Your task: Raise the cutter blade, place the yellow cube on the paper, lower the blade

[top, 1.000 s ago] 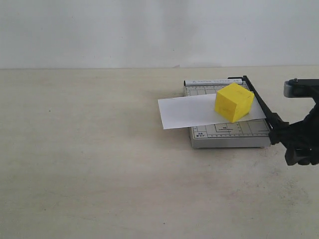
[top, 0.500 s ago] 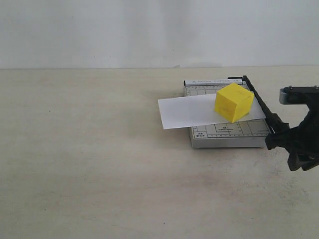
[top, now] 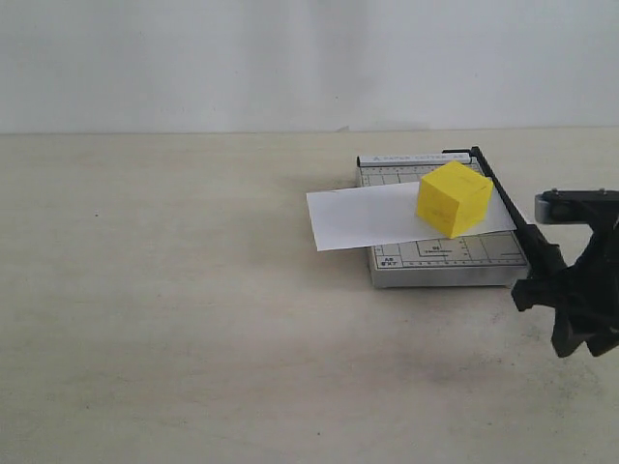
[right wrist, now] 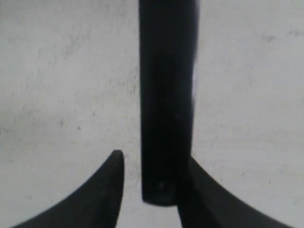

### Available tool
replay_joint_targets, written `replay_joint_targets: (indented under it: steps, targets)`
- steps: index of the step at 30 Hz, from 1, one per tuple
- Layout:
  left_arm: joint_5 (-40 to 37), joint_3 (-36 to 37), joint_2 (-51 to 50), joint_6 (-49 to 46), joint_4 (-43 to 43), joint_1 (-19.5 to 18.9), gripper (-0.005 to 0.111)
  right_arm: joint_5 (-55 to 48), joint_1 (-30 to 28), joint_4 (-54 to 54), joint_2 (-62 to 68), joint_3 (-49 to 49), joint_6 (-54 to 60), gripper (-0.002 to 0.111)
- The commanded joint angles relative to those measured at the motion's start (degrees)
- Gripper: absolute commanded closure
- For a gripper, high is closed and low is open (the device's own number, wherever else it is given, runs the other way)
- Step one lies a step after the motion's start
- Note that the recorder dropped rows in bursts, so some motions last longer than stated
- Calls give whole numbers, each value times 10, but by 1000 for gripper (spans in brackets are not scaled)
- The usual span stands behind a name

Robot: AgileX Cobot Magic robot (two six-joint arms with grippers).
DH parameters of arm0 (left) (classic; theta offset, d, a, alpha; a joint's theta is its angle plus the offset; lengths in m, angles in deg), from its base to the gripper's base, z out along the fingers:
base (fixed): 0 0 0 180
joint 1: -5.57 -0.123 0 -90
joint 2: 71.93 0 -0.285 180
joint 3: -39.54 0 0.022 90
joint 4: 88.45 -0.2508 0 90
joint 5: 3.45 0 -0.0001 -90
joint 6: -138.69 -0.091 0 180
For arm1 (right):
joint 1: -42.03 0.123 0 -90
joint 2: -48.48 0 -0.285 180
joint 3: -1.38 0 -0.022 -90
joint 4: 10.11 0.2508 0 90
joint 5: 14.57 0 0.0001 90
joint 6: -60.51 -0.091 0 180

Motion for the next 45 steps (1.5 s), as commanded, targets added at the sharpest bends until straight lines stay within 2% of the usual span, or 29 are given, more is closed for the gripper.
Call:
replay_joint_targets:
  steps: [1, 6, 9, 11, 12, 14, 16, 17, 21, 24, 30, 34, 41, 42, 45]
  targets:
    - [0, 2, 1, 5, -2, -2, 102, -36, 0, -11, -22, -1, -8, 56]
    - [0, 2, 1, 5, -2, -2, 102, -135, 0, -11, -92, -9, -9, 56]
    - [0, 2, 1, 5, -1, -2, 102, -121, 0, 3, -195, -61, -23, 56]
    - [0, 2, 1, 5, 11, -2, 102, -62, 0, 17, -286, -117, -36, 58]
    - [0, 2, 1, 5, 13, -2, 102, -20, 0, 33, -345, -152, -37, 64]
    - [0, 2, 1, 5, 13, -2, 102, 72, 0, 82, -463, -223, -23, 81]
    - [0, 2, 1, 5, 13, -2, 102, 168, 0, 132, -595, -282, 21, 105]
    - [0, 2, 1, 5, 13, -2, 102, 203, 0, 143, -655, -303, 32, 108]
    - [0, 2, 1, 5, 13, -2, 102, 379, 0, 134, -838, -377, 64, 108]
    - [0, 2, 1, 5, 11, -2, 102, 434, 0, 134, -919, -410, 77, 108]
    - [0, 2, 2, 5, 11, -2, 102, 442, 0, 132, -963, -414, 76, 108]
    - [0, 2, 2, 5, 11, -2, 102, 449, 0, 122, -963, -418, 136, 108]
    - [0, 2, 2, 5, 11, -2, 102, 471, 0, 135, -963, -488, 131, 108]
    - [0, 2, 2, 5, 11, -2, 102, 428, -3, 132, -963, -488, 131, 108]
    - [0, 2, 4, 5, 11, -2, 102, 418, -32, 82, -963, -488, 125, 108]
